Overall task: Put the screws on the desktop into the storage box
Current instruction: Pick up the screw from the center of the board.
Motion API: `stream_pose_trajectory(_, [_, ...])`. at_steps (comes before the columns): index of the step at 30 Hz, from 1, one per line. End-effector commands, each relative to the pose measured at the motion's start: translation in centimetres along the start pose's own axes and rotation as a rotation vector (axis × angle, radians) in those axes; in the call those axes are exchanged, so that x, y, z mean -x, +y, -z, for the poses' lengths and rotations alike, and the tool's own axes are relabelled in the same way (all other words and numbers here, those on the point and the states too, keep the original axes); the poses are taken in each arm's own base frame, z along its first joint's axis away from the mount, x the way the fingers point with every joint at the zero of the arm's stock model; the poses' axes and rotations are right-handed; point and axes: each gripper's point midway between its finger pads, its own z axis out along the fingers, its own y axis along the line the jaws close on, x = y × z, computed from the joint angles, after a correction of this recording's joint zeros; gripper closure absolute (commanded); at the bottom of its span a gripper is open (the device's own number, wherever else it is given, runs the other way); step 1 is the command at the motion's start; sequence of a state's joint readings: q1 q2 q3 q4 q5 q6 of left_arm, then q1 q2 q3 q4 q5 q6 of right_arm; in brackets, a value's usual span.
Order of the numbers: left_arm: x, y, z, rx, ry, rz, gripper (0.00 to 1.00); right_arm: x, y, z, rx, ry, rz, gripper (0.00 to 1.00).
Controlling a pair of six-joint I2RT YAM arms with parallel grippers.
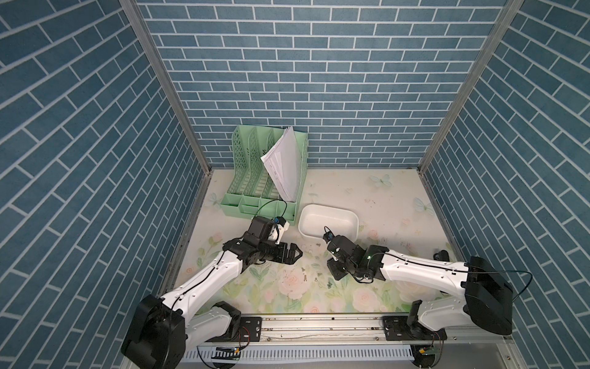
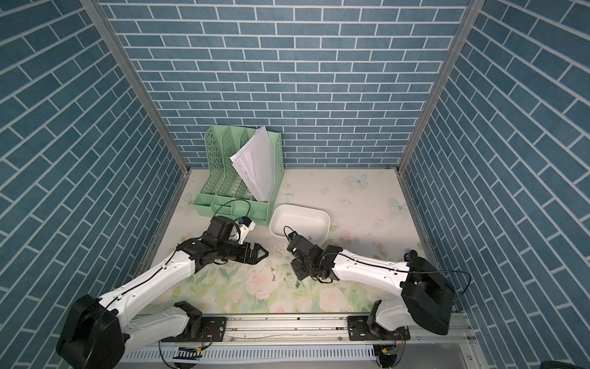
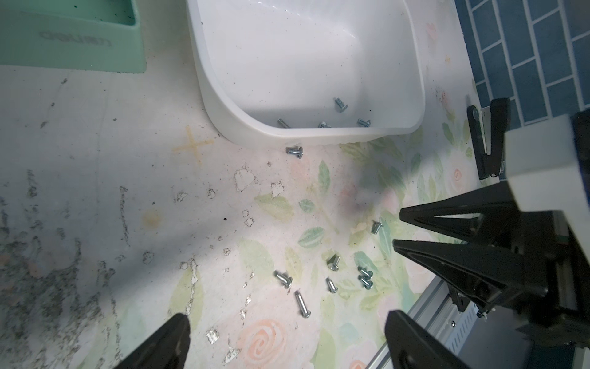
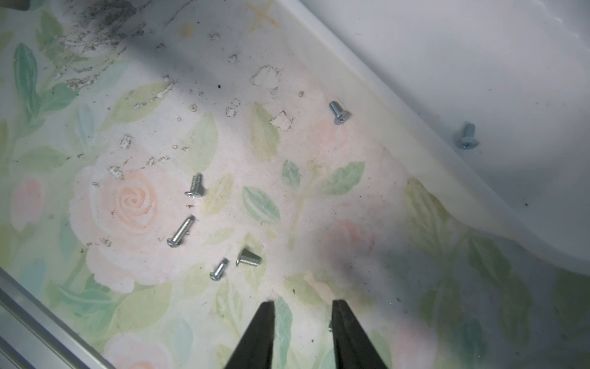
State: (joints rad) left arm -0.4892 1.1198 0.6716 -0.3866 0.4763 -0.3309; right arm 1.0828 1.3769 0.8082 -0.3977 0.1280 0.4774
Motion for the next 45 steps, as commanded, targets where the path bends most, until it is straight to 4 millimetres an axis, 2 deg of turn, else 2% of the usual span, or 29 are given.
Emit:
stream_pose_trajectory(1, [0.7,-0.2,0.8,0.003,-0.039,-0.006,0.00,-1.6,-1.7,1.2,-0.065,0.008,-0.069,0.64])
stream_pose_trajectory(5, [1.1,0.0,1.1,0.024,-0.063,-0.001,0.00,-3.6,-2.9,1.9,-0.075,0.004,-0.081,0.59])
stream_pose_trajectory(9, [1.6,0.0,1.7,0.033,-0.096,-0.010,0.00,-5.6,-3.8,1.6,-0.077,0.006,-0.100,0.57])
stream_pose_trajectory(13, [1.6,0.0,1.9,0.039,-0.111,-0.005,0.00,-6.3,-3.8,1.5,-0.056,-0.006,-0.112,0.55])
stream_pose_trajectory(32, [1.7,0.4,1.9,0.054,-0.115,-0.007,0.00,-7.3,-2.6,-1.2,-0.026,0.040,-0.043,0.55])
stream_pose_trajectory(45, [1.5,0.6,1.6,0.059,-0.105,-0.003,0.00,-6.4,-1.8,-3.1,-0.022,0.035,-0.037,0.53])
